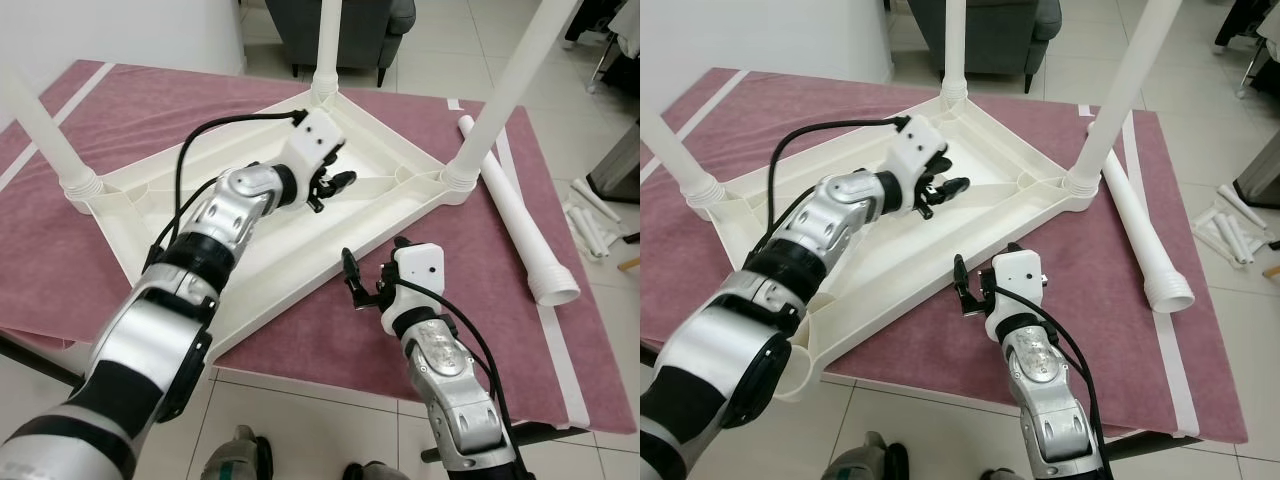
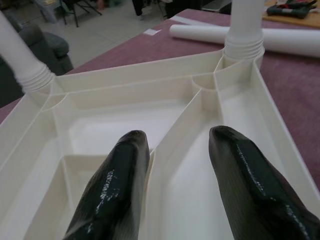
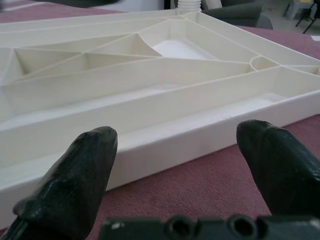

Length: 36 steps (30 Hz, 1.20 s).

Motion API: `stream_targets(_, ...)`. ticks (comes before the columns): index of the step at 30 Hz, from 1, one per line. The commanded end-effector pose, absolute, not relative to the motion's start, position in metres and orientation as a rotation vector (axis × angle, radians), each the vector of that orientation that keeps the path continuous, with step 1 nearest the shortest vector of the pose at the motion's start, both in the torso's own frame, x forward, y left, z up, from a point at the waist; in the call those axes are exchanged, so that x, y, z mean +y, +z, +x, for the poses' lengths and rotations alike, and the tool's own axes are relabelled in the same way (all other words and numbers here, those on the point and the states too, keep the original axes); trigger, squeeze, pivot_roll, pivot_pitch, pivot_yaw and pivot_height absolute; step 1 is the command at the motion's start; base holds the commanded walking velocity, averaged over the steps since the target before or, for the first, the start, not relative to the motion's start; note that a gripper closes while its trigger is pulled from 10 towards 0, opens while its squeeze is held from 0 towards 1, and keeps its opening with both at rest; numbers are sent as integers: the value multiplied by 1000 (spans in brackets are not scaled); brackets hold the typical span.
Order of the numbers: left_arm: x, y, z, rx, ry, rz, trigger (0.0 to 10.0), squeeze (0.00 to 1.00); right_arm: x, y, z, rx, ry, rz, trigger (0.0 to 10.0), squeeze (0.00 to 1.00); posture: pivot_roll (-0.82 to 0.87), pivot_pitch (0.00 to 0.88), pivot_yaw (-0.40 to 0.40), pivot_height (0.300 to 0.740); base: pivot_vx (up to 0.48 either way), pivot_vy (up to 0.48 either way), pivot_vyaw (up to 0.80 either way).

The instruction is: Building children table

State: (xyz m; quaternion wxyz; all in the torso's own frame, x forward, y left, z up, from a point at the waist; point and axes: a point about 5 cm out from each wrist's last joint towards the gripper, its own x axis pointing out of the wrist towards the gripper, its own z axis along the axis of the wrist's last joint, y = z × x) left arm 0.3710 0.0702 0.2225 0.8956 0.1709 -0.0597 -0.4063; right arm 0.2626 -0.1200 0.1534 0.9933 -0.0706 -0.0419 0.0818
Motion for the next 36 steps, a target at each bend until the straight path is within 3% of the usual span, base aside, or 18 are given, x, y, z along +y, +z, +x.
stream_targets(1,83,220,363,-124,-814,372,10000,0,-120,145,264,-37,169,-166,10000,0,98,95,32,740,0,0,0)
stream_targets(5,122,199,331,-62,-821,487,10000,0,-123,140,271,6,138,-199,10000,0,119,91,15,740,0,0,0)
stream_targets(8,135,199,324,-53,-795,510,10000,0,-124,140,275,17,127,-205,10000,0,138,90,1,740,0,0,0)
stream_targets(13,191,215,313,-27,-635,664,10000,0,-129,135,289,61,65,-257,10000,0,183,91,-36,740,0,0,0)
stream_targets(15,191,215,313,-27,-635,664,10000,0,-129,135,289,61,65,-257,10000,0,183,91,-36,740,0,0,0)
stream_targets(20,236,215,289,122,-582,900,10000,0,-137,122,308,165,-8,-374,10000,0,206,96,-55,740,0,0,0)
stream_targets(36,262,222,259,196,-577,965,10000,0,-116,131,370,195,106,-408,10000,0,254,126,-72,740,0,0,0)
